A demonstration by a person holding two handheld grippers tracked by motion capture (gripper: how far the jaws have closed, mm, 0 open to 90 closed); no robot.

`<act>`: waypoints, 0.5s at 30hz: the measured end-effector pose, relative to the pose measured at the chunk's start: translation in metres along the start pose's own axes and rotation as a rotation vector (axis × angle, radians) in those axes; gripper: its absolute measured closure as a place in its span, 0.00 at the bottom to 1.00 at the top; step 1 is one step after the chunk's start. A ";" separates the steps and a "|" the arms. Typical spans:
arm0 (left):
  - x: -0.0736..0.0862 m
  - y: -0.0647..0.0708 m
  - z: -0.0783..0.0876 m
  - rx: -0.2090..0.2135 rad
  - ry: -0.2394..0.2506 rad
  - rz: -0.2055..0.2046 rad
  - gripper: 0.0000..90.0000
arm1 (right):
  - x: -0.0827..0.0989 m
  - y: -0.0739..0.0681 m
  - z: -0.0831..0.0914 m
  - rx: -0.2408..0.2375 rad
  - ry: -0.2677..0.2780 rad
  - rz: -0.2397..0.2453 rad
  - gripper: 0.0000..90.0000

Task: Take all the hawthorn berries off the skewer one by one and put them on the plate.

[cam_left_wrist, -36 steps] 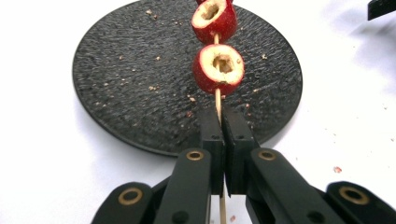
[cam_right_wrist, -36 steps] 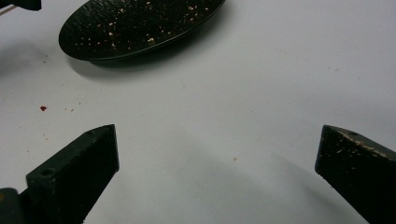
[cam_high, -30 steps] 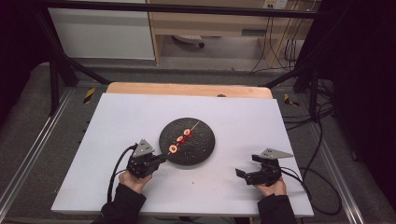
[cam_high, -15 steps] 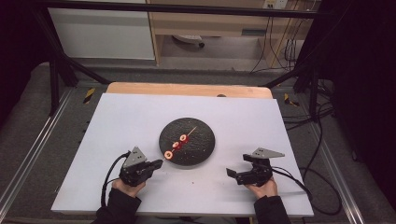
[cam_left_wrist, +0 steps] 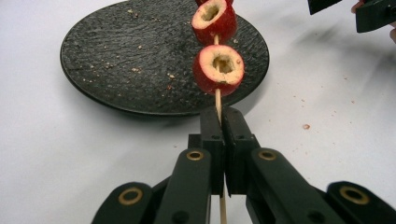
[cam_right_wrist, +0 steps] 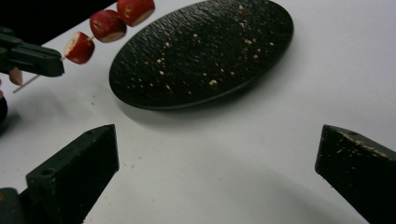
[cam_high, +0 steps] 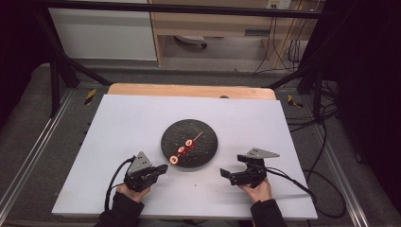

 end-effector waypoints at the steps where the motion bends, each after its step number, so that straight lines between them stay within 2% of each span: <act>1: 0.000 0.000 0.000 0.000 0.005 0.000 0.98 | -0.007 -0.004 -0.003 -0.003 0.007 0.000 0.01; 7: 0.000 0.001 0.002 0.000 0.017 -0.004 0.98 | -0.026 -0.014 -0.014 -0.015 0.029 -0.022 0.01; 9: -0.001 0.002 0.003 0.002 0.019 -0.003 0.98 | -0.033 -0.019 -0.021 -0.016 0.057 -0.024 0.01; 10: -0.001 0.002 0.003 0.002 0.022 -0.005 0.98 | -0.038 -0.024 -0.029 -0.032 0.080 -0.041 0.01; 15: 0.000 0.003 0.003 0.000 0.028 -0.014 0.98 | -0.049 -0.031 -0.044 -0.026 0.110 -0.065 0.03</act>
Point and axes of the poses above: each handheld gripper's, and its own axes: z roughly backward along the jaws, x roughly out of its underside, y roughly to its right, the point moved 5 cm from there along -z, roughly forward along the jaws, and after that the axes turned 13 degrees about z, right-handed, at the moved point
